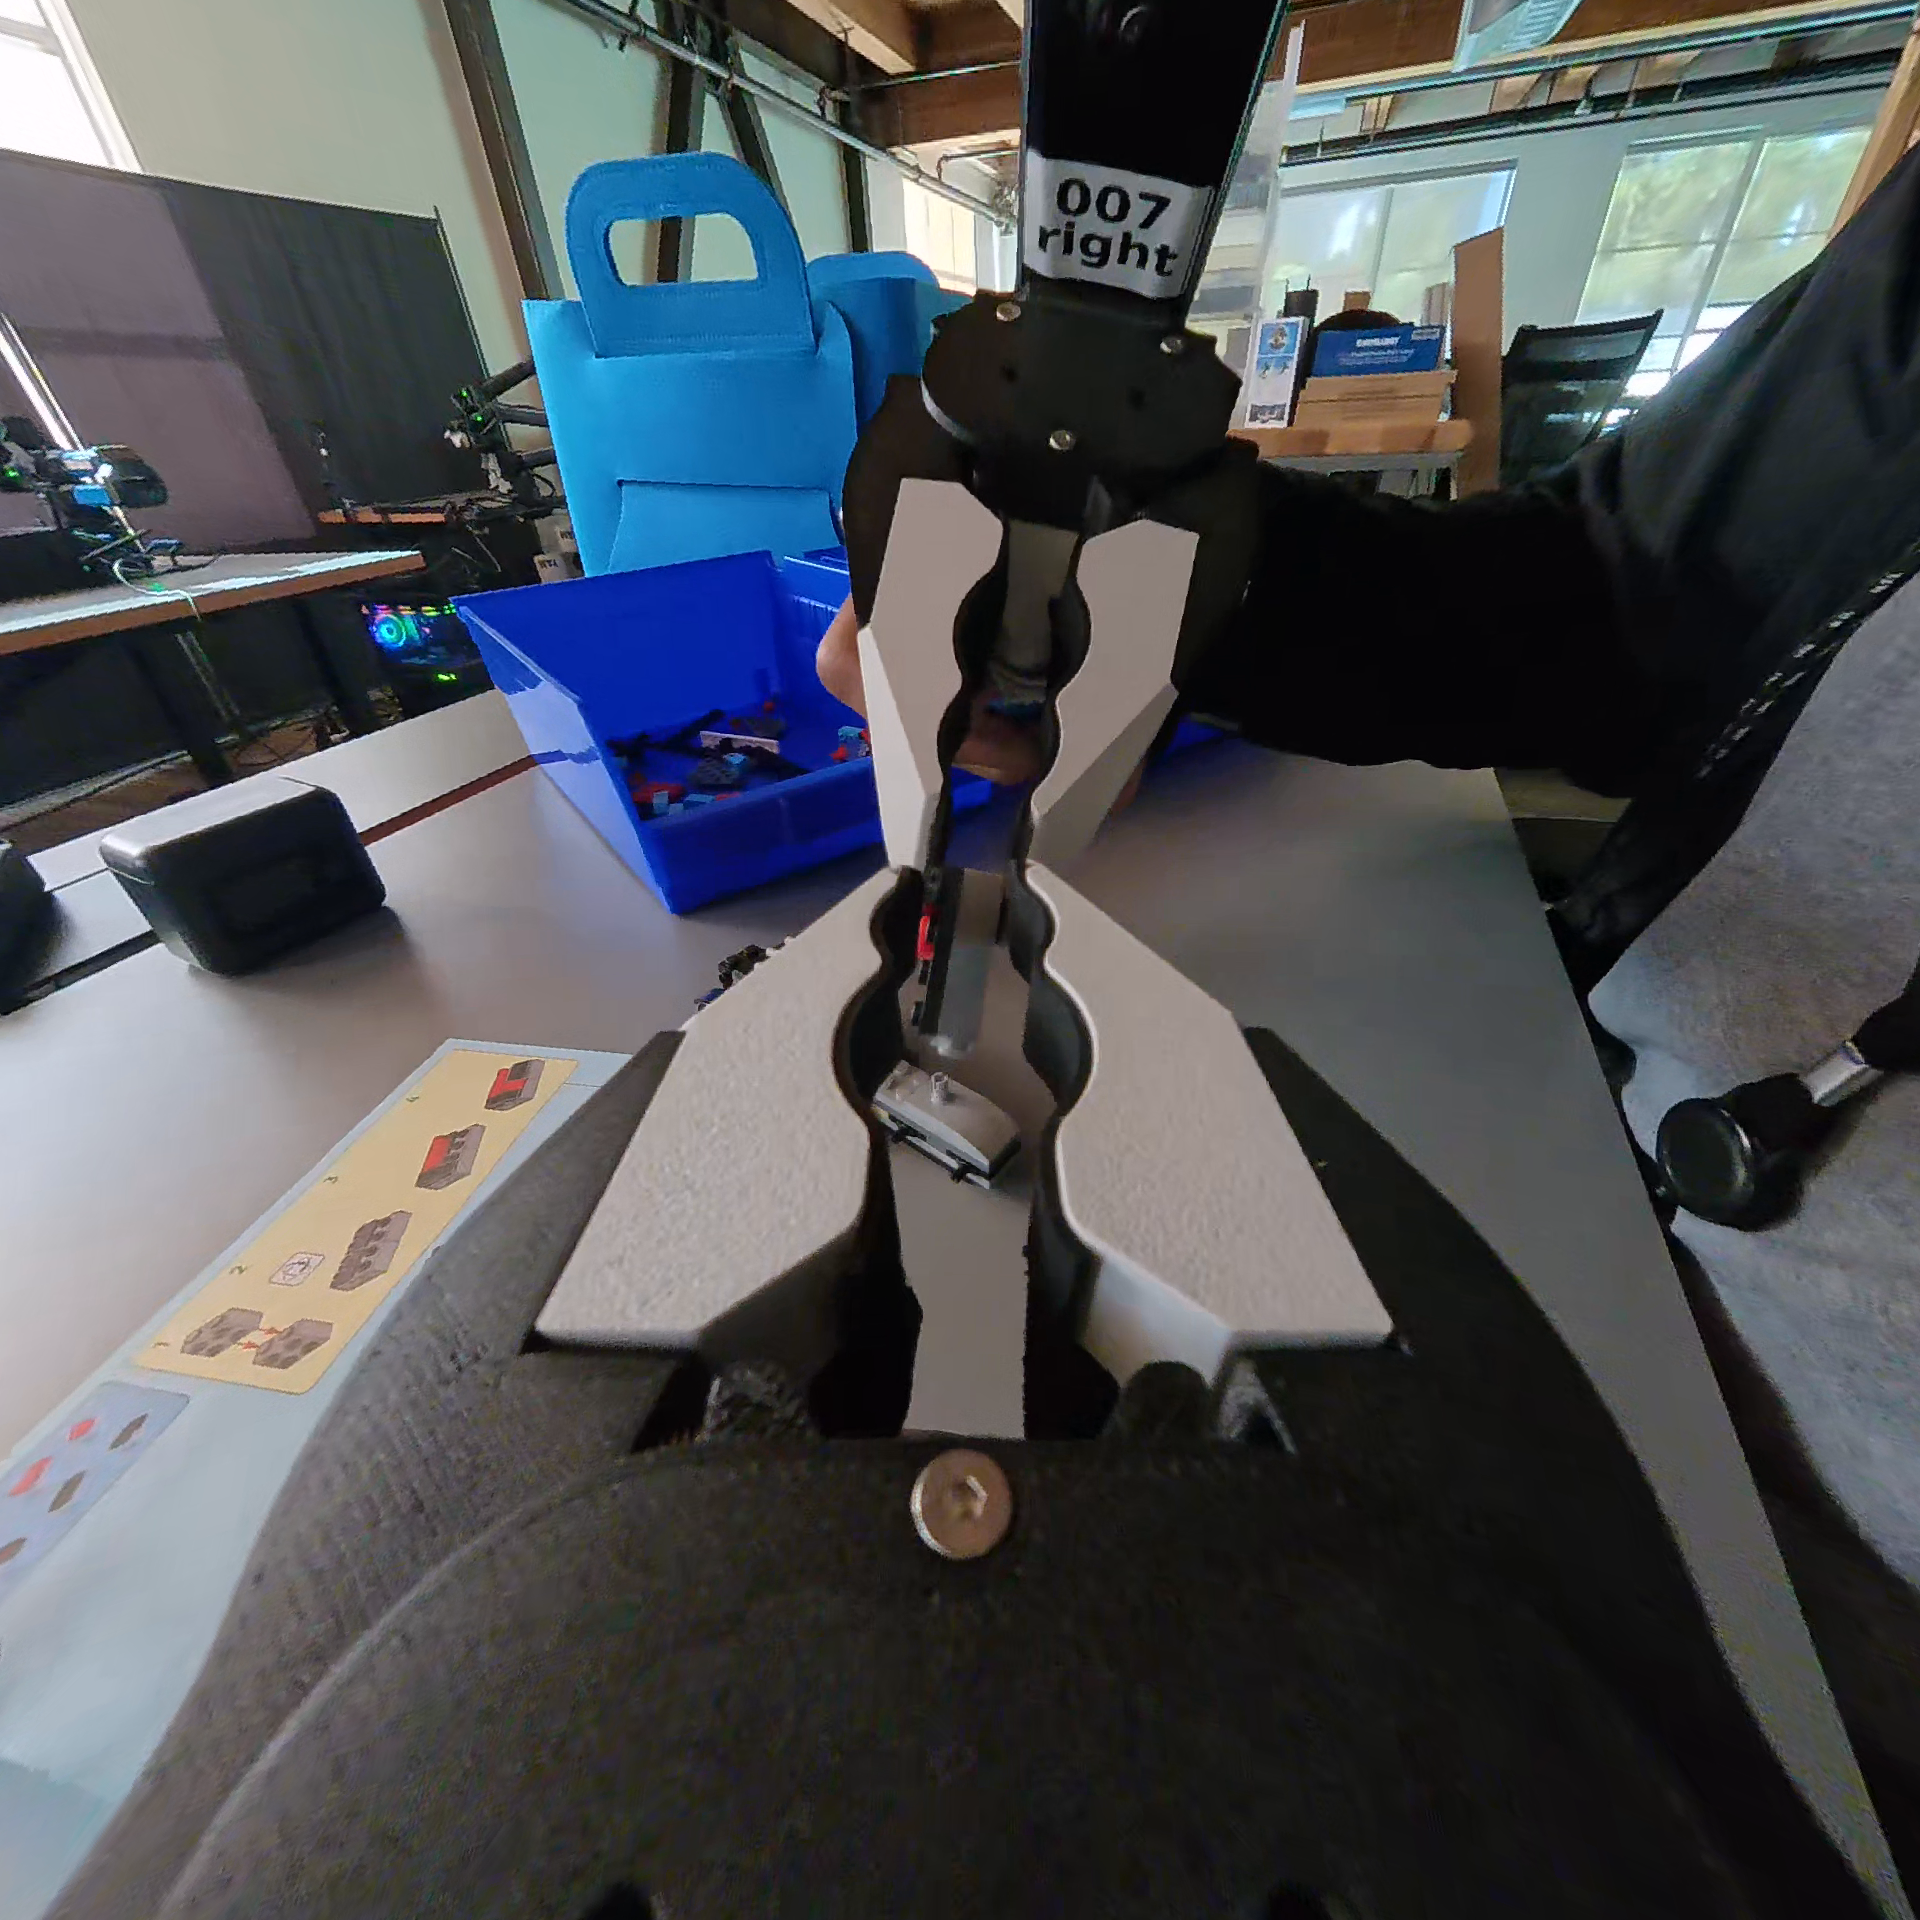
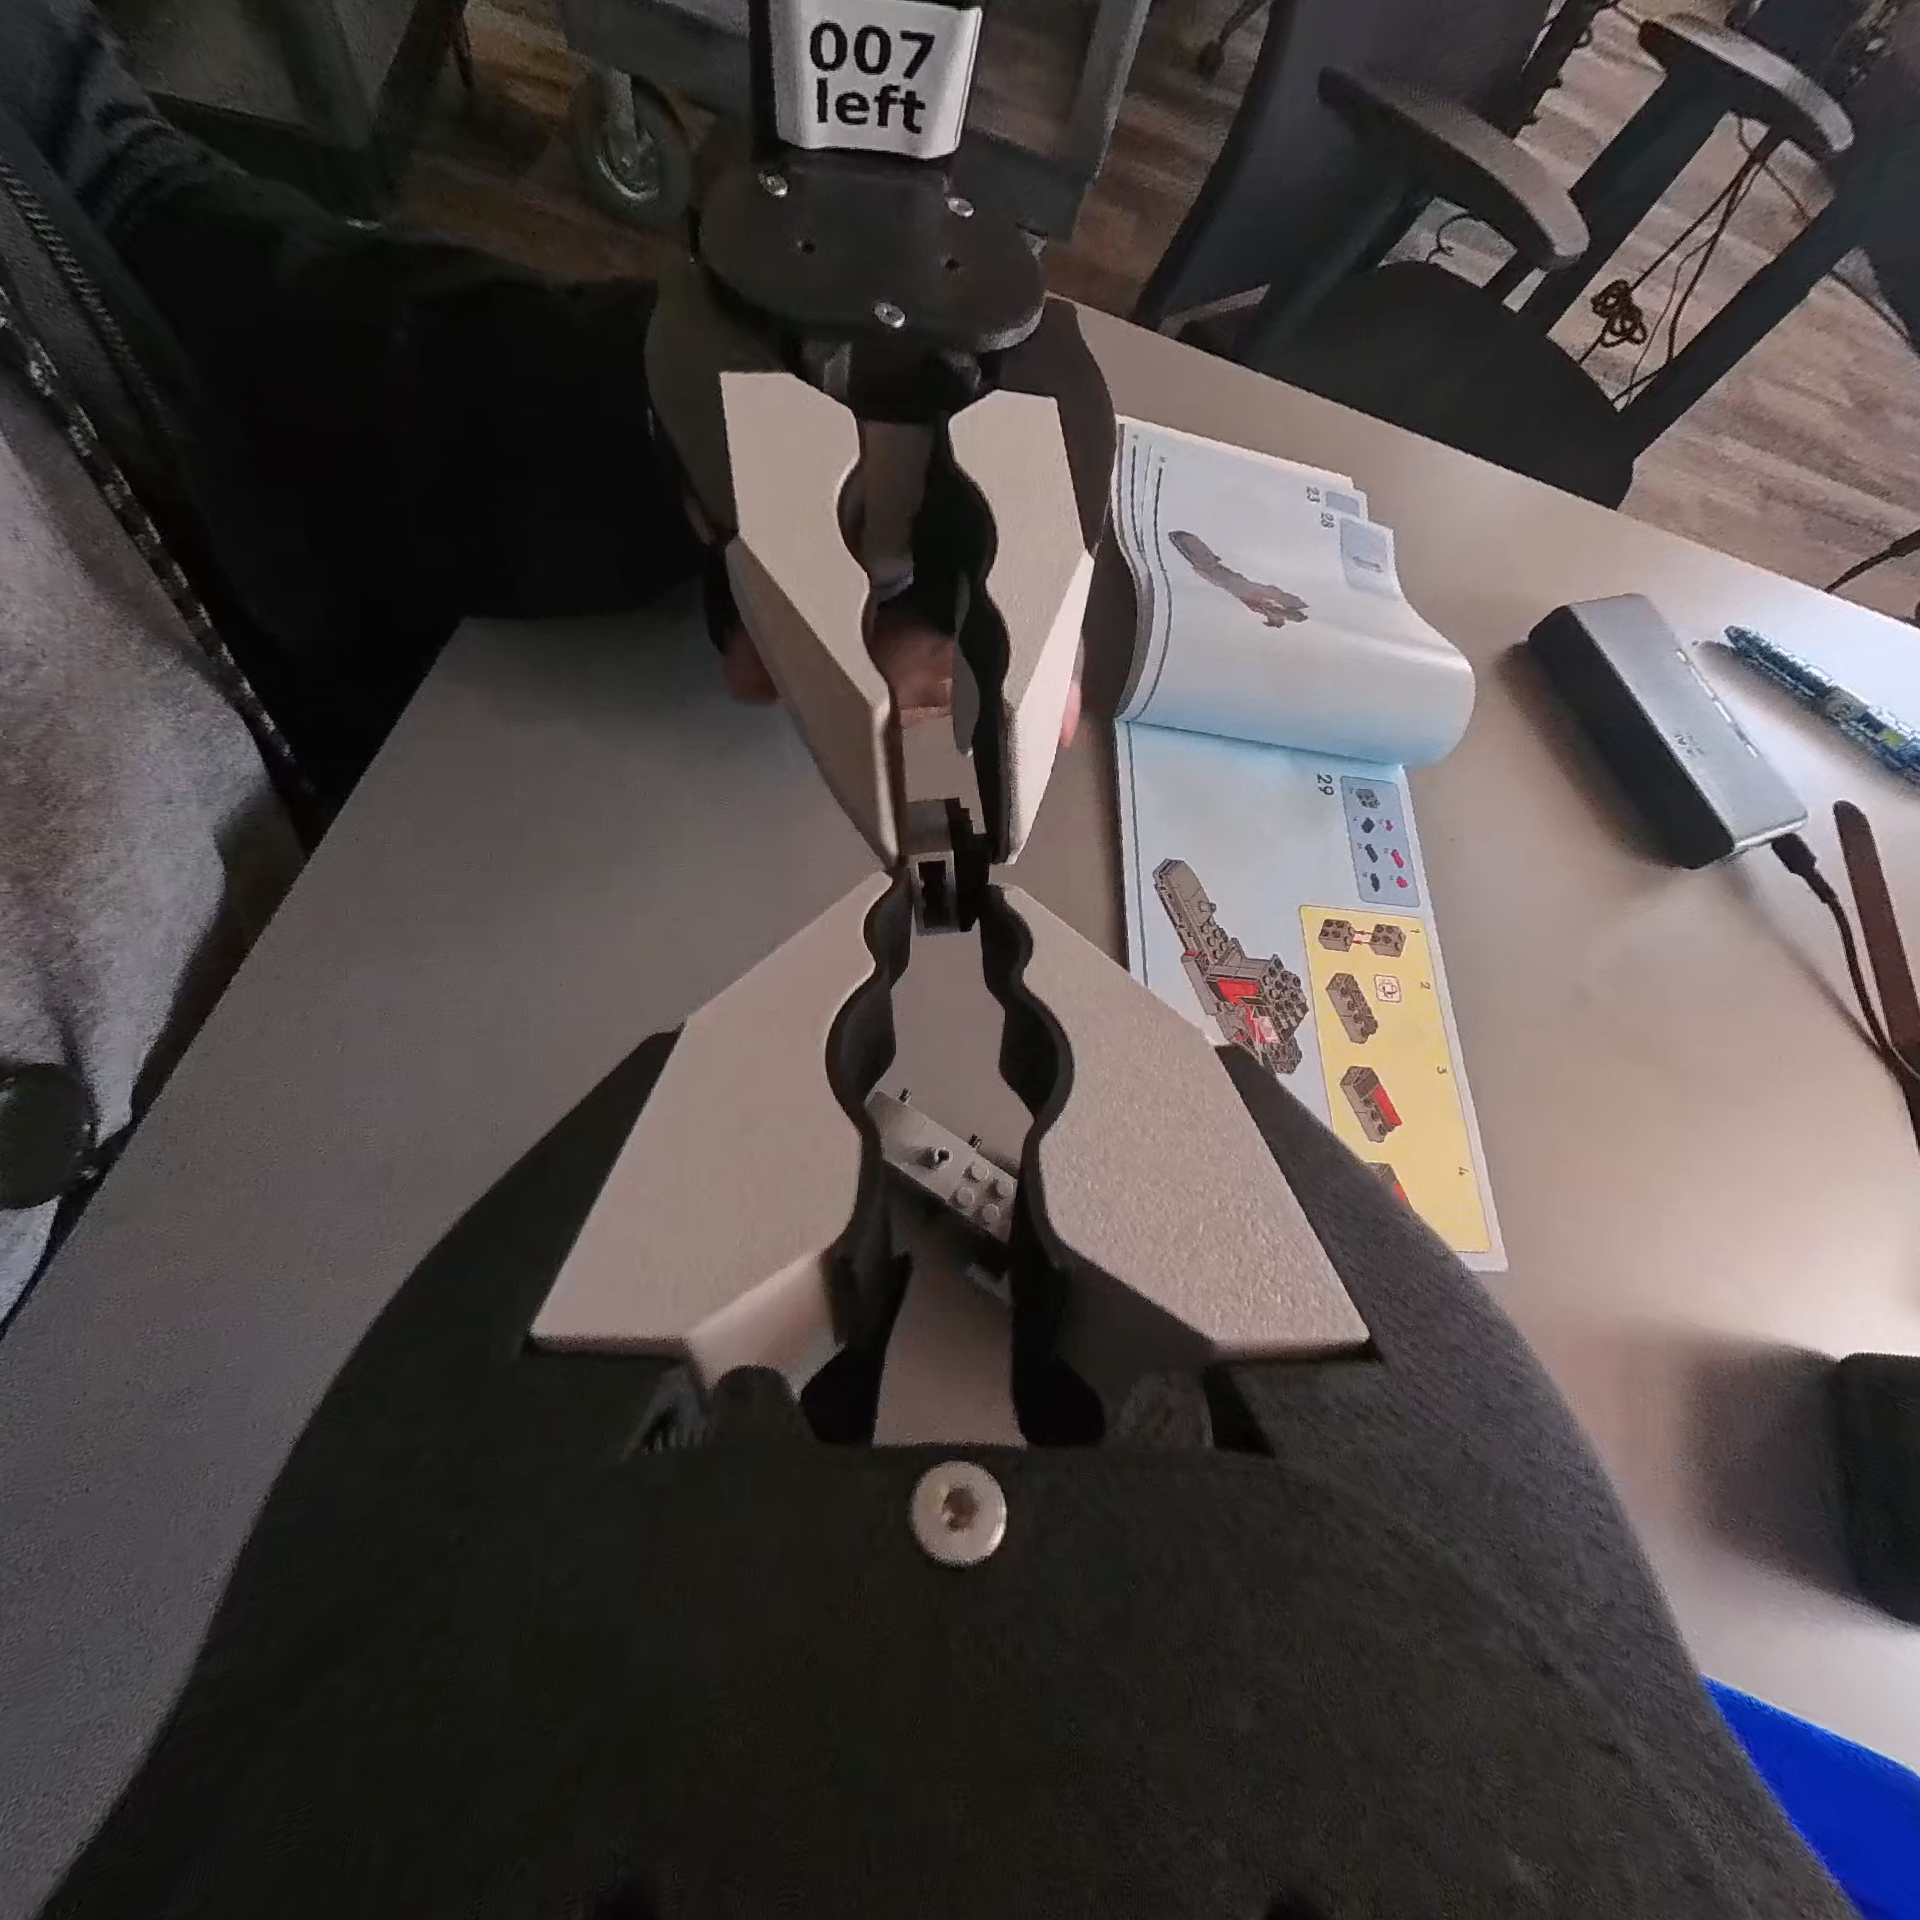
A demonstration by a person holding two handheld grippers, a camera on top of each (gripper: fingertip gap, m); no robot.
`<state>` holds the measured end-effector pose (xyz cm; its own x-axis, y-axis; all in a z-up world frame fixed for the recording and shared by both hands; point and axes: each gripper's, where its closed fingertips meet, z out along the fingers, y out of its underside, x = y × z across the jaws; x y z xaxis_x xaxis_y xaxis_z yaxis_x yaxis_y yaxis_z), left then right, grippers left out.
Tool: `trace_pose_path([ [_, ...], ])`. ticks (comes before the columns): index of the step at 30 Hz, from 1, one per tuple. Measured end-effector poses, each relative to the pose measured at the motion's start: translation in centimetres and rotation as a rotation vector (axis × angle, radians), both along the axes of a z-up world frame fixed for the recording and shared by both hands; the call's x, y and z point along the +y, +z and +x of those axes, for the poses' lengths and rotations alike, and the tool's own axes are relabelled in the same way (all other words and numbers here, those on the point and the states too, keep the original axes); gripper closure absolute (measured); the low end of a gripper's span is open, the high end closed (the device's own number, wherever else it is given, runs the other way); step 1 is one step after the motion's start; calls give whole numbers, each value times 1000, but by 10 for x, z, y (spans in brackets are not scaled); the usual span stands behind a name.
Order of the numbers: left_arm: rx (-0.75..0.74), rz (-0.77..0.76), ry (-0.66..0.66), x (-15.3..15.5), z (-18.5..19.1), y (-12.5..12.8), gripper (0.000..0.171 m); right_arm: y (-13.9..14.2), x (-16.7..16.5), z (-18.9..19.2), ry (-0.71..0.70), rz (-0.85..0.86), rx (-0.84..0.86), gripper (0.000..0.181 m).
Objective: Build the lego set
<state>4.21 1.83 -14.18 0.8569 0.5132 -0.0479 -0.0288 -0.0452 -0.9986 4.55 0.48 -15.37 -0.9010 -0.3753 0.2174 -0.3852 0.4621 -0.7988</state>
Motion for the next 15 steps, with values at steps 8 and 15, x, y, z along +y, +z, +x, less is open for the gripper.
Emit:
trace_pose_path([
  [8,22,-10,-10,-1,2,3,156,3,-1,3,21,-10,9,168],
  [15,41,-7,-17,-2,4,7,157,7,-3,5,35,-25,33,169],
])
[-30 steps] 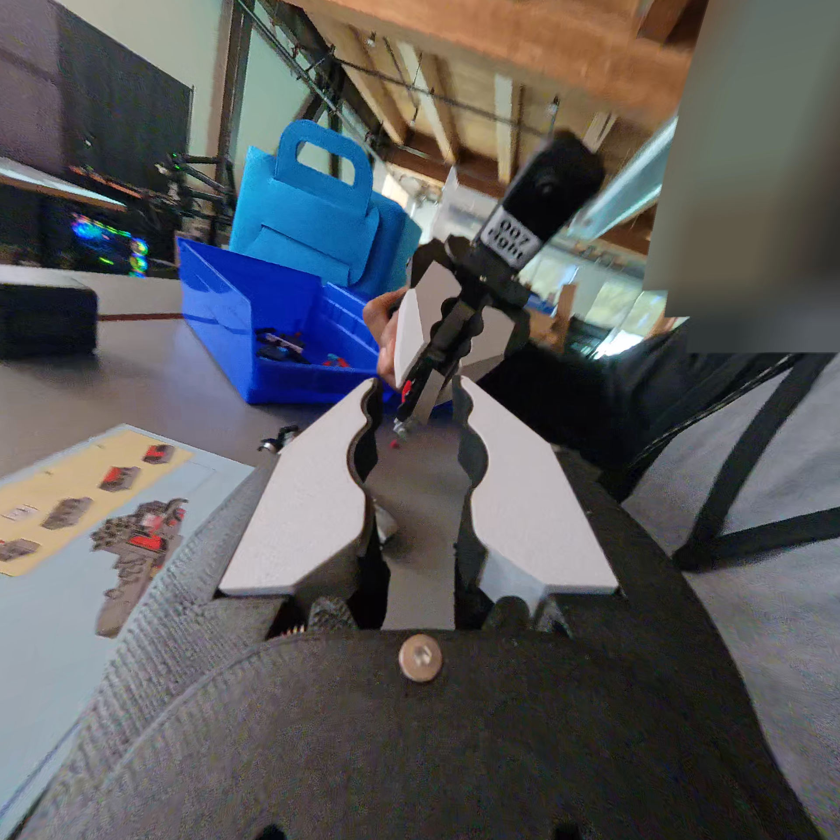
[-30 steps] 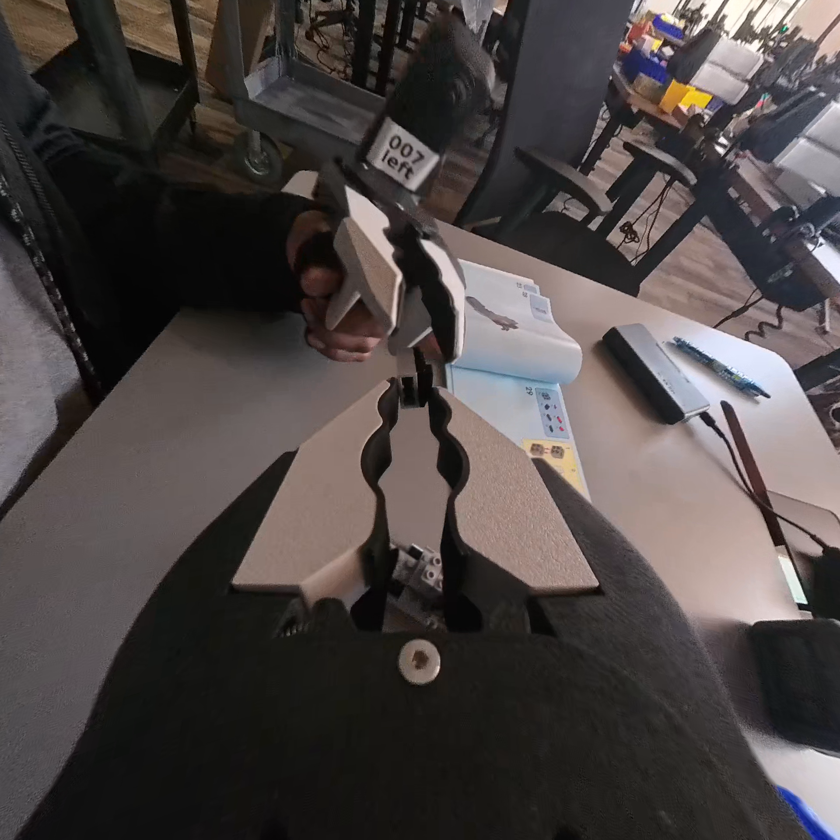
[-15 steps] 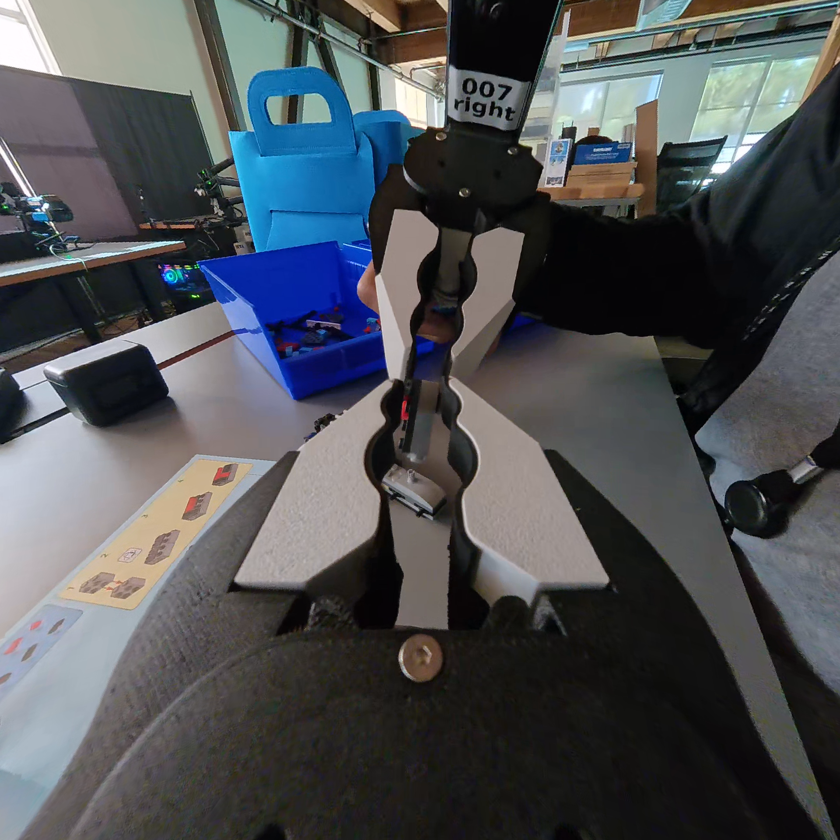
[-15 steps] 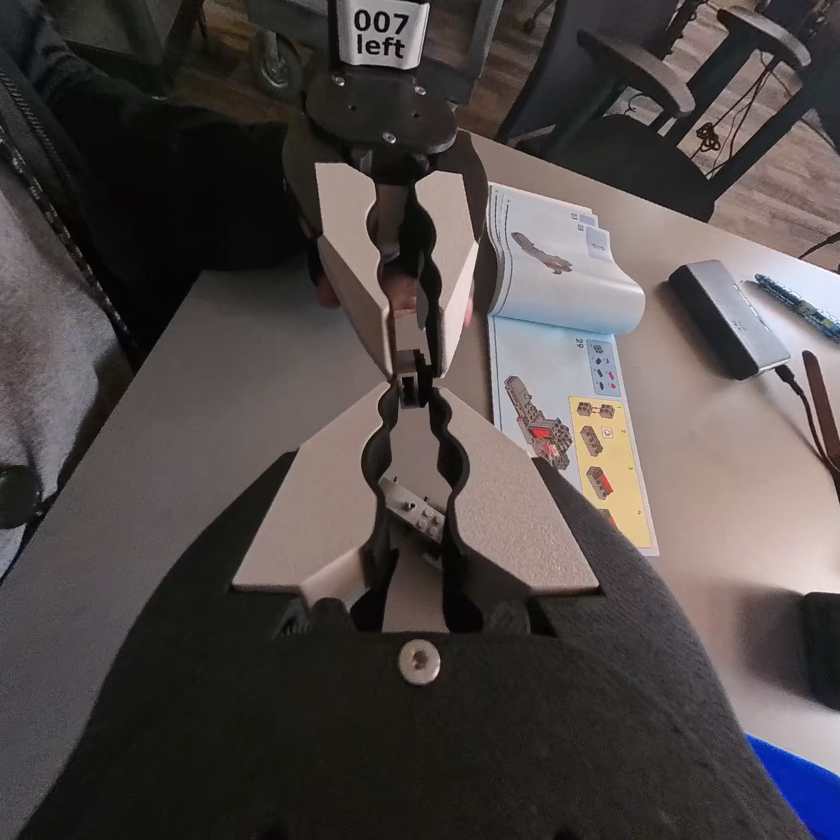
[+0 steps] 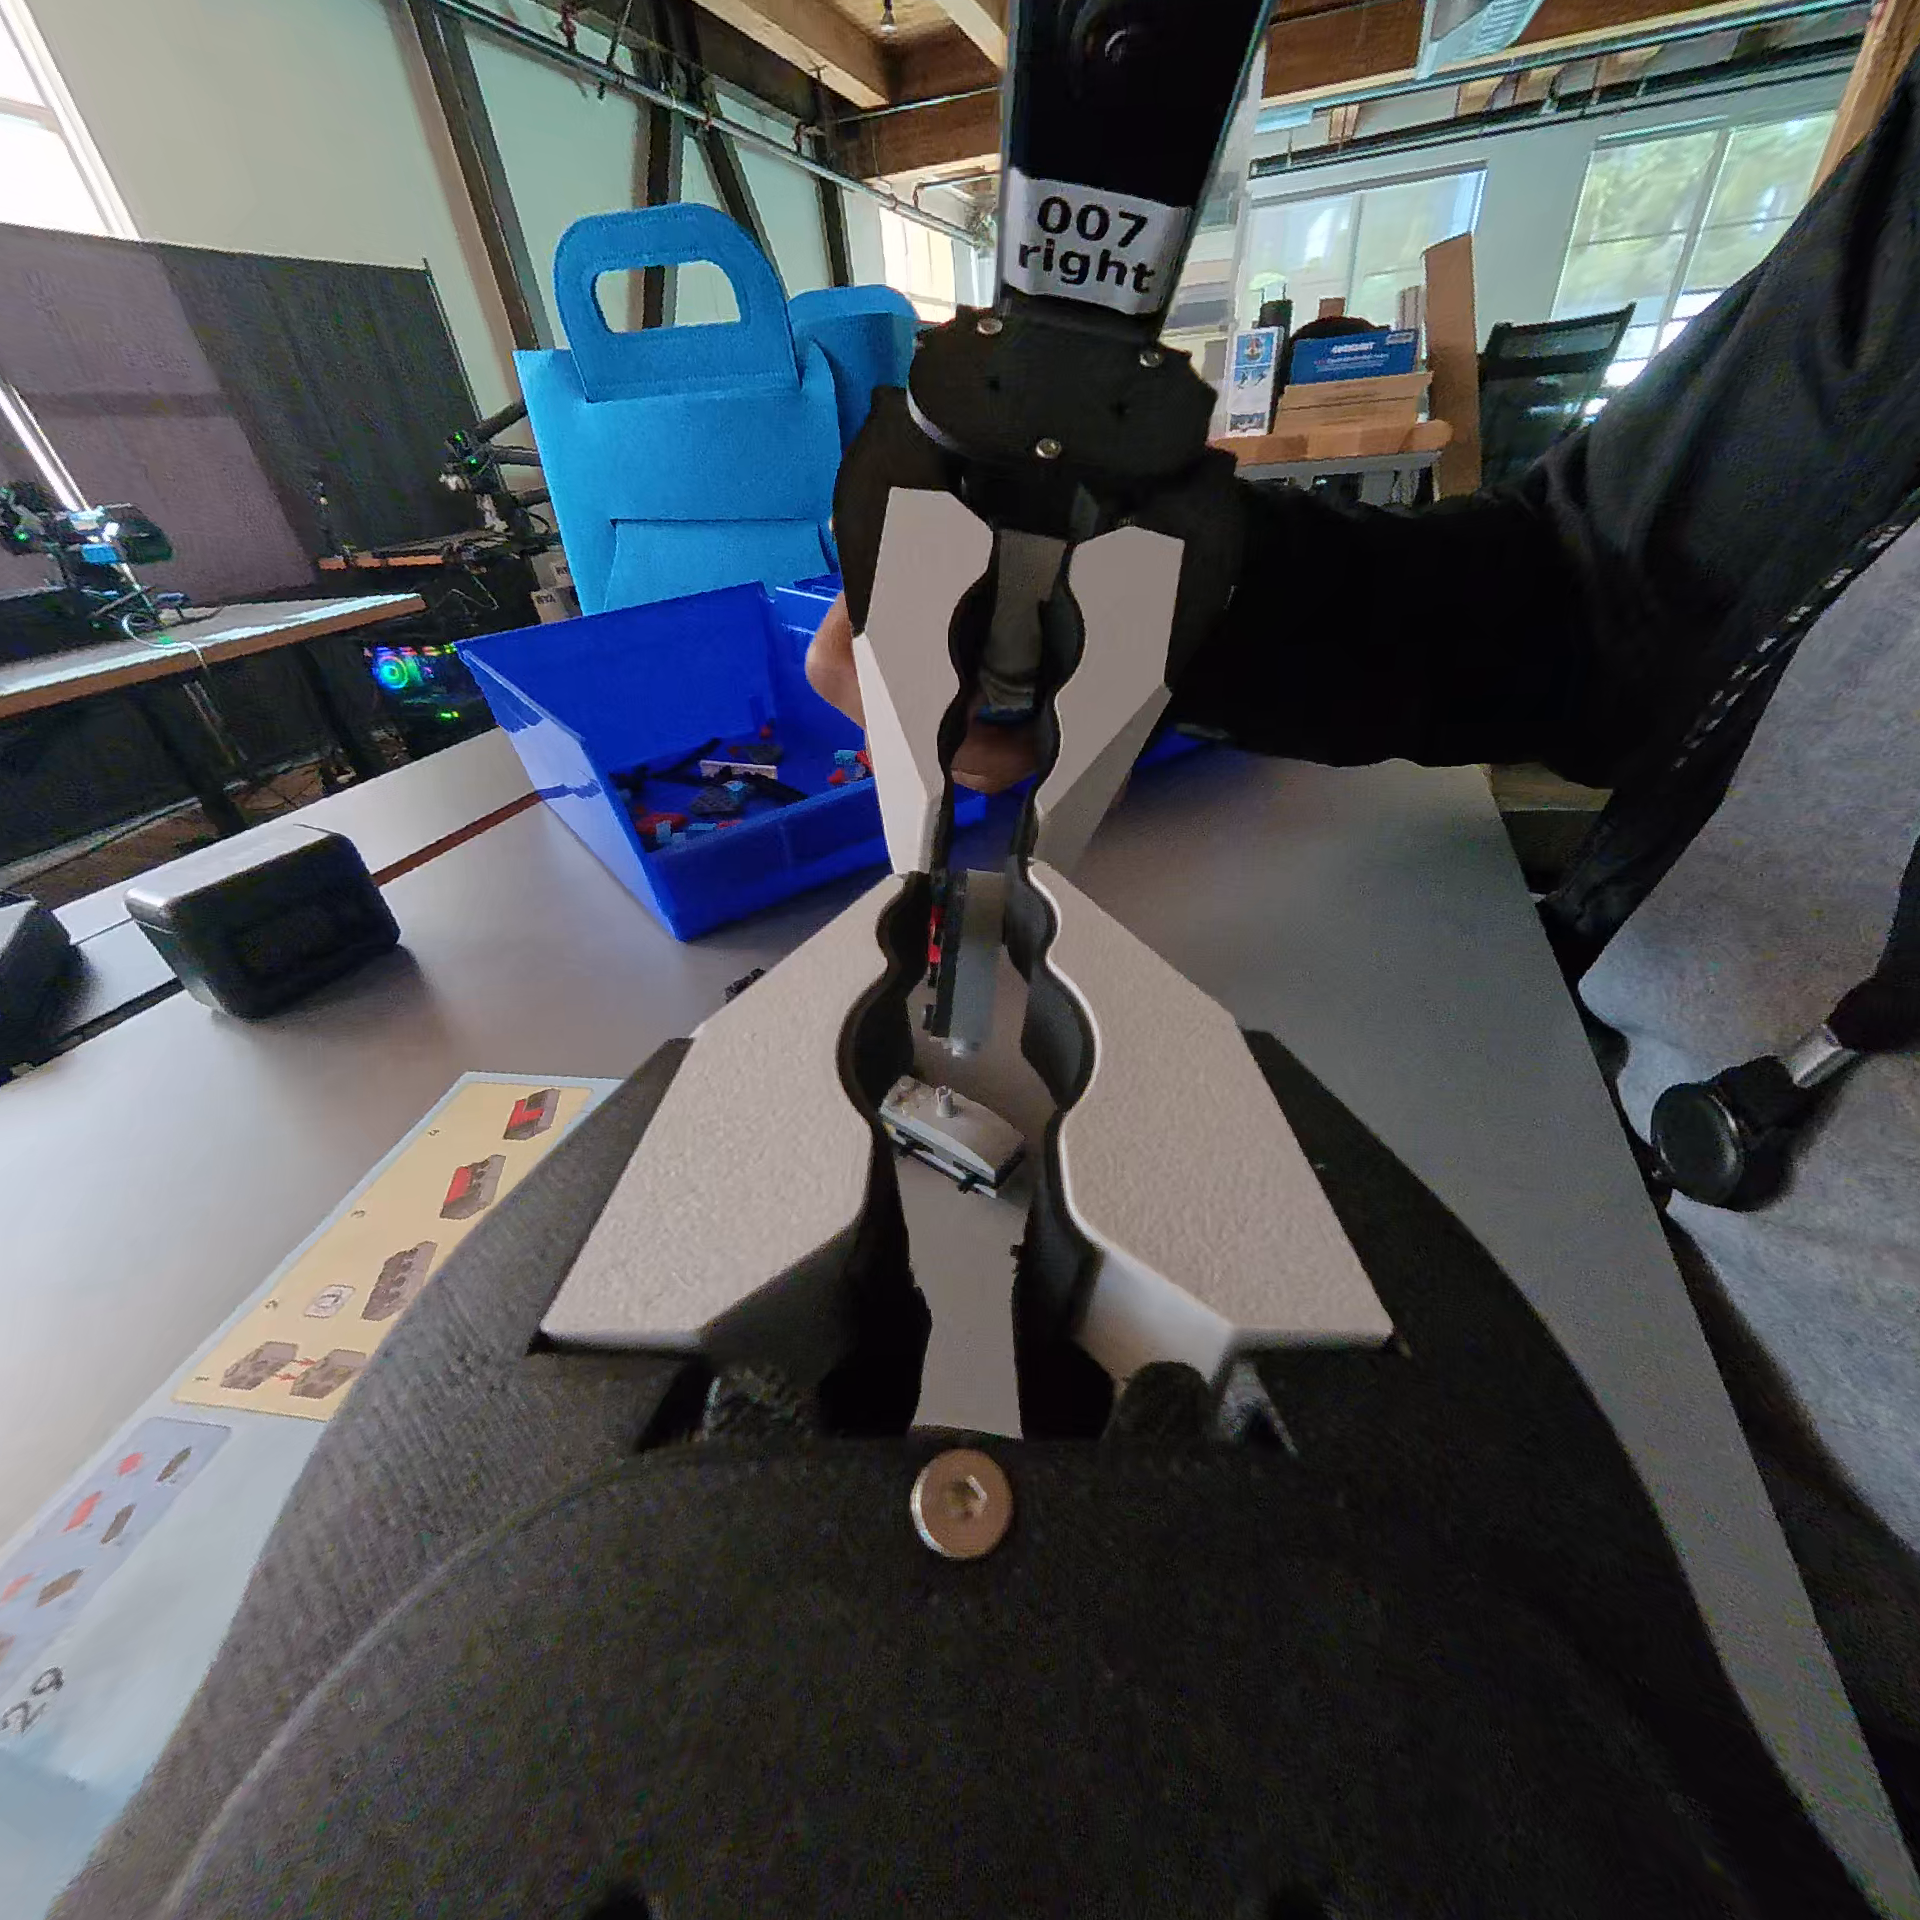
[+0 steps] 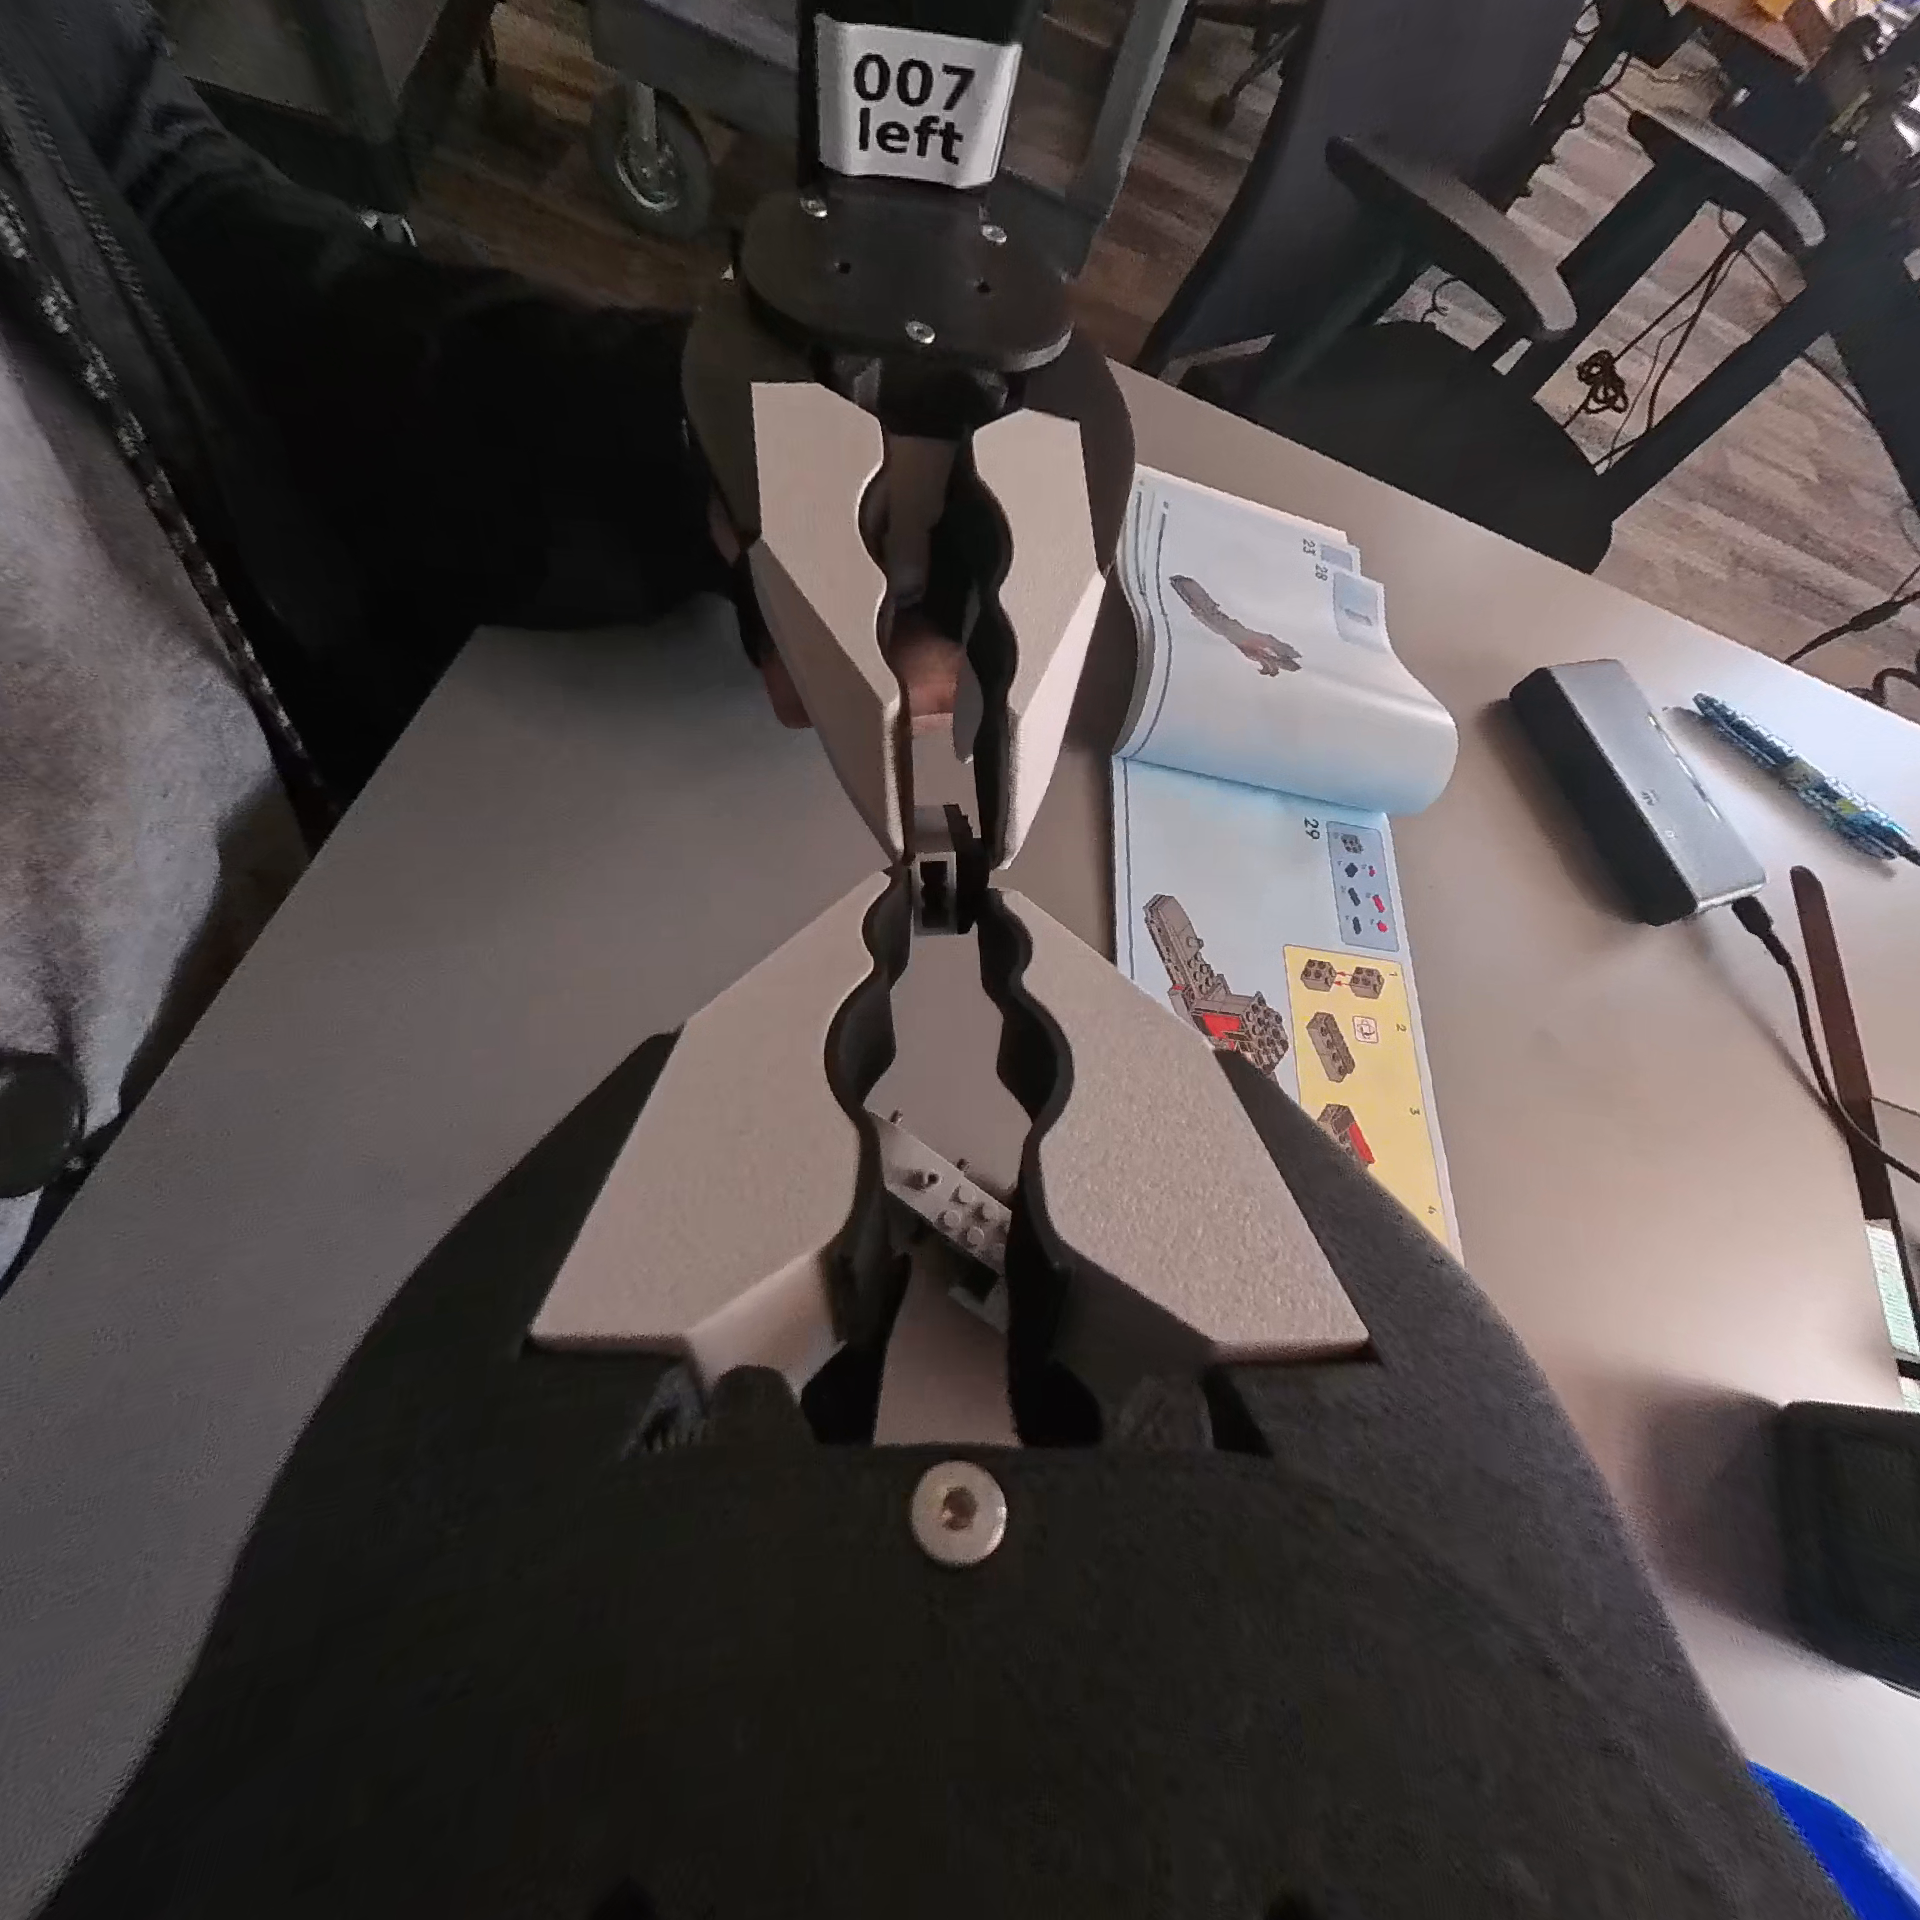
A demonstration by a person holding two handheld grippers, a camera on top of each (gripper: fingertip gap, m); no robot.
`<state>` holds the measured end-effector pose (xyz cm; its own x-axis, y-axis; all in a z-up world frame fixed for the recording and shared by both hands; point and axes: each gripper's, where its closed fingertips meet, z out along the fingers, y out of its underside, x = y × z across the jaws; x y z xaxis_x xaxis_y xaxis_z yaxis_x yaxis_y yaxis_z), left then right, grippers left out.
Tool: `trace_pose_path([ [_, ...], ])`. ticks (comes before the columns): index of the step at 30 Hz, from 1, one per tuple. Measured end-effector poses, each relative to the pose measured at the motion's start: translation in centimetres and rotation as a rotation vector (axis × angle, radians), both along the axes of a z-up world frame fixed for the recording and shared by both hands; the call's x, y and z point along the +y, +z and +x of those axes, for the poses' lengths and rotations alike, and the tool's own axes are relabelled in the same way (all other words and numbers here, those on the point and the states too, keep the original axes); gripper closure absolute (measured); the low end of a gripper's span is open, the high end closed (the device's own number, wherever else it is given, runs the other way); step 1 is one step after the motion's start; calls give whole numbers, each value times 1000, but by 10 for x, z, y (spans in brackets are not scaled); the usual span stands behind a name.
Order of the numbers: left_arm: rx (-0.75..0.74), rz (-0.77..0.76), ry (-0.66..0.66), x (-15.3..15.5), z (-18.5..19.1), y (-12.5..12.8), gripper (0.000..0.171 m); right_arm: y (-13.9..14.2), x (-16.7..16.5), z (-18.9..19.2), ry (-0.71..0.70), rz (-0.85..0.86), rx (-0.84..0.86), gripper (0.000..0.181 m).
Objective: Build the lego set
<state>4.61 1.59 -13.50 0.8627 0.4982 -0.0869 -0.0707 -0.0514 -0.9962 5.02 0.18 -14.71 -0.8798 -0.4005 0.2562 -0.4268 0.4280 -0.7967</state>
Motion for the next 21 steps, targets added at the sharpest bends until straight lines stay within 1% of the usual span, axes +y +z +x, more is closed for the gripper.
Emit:
trace_pose_path([
  [9,-1,-1,-42,2,6,0,157,0,2,6,36,-12,-6,168],
  [12,-25,53,-63,3,7,5,156,5,2,7,41,-51,0,168],
  [14,-26,41,-48,3,6,3,156,4,2,5,30,-55,44,168],
  [15,-31,34,-59,4,8,1,152,3,3,5,31,-52,62,168],
  [16,-42,27,-72,5,10,-1,142,3,3,5,27,-54,75,168],
  [17,-40,18,-66,5,10,-2,138,4,2,5,23,-62,85,168],
  [20,-33,-22,-24,-1,4,-8,138,9,3,3,17,-84,105,169],
  [21,-23,-34,-14,-2,4,-9,141,10,4,3,14,-89,106,169],
])
